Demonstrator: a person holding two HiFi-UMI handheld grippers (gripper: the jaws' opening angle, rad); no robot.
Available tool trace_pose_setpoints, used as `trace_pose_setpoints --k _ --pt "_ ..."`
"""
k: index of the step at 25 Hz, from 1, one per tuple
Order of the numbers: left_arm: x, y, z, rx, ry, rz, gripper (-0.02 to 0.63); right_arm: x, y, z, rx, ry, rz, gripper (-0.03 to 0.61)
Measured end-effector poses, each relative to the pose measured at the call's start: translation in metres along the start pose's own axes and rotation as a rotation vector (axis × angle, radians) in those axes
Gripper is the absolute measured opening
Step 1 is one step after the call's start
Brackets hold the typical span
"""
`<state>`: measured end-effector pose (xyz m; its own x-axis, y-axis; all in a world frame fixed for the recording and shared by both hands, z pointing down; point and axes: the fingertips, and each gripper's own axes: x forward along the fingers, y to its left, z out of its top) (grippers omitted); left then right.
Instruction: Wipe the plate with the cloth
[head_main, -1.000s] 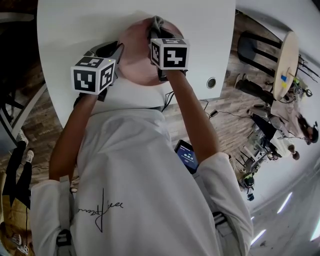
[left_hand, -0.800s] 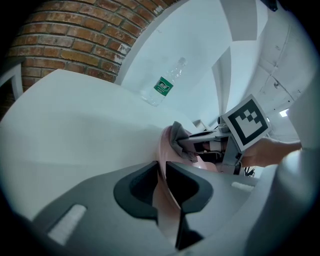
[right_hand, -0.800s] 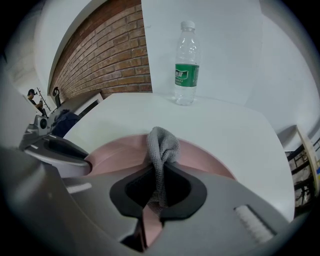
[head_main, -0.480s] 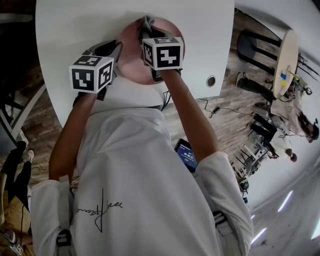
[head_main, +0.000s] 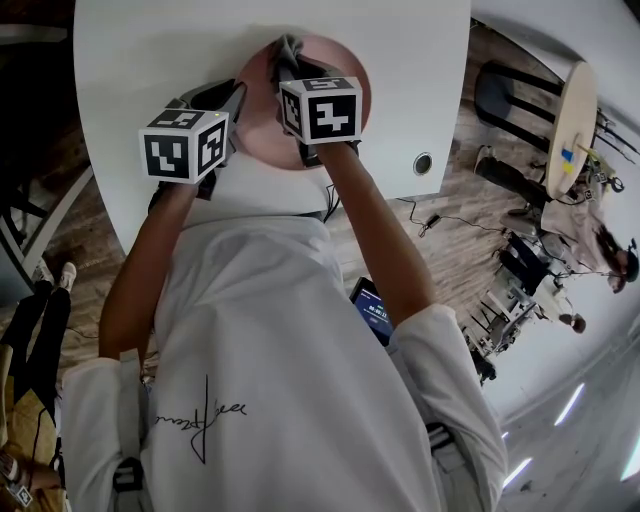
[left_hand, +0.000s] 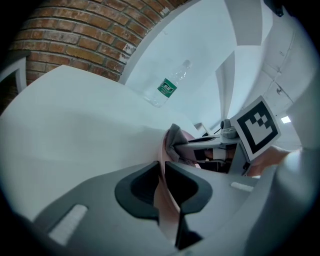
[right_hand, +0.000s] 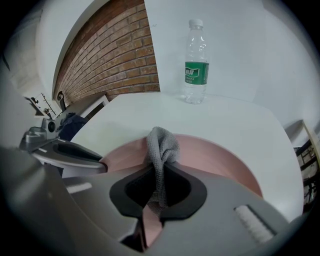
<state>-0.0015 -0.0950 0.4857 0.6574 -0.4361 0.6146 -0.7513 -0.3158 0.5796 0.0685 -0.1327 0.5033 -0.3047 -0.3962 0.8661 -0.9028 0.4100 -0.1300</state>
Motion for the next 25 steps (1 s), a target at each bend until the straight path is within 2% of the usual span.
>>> trace_pose_setpoints --k 25 --pt "0.001 0.005 0.005 -0.032 -0.015 0.017 0.041 0.000 0.033 -0.010 0.025 0.013 0.083 0.026"
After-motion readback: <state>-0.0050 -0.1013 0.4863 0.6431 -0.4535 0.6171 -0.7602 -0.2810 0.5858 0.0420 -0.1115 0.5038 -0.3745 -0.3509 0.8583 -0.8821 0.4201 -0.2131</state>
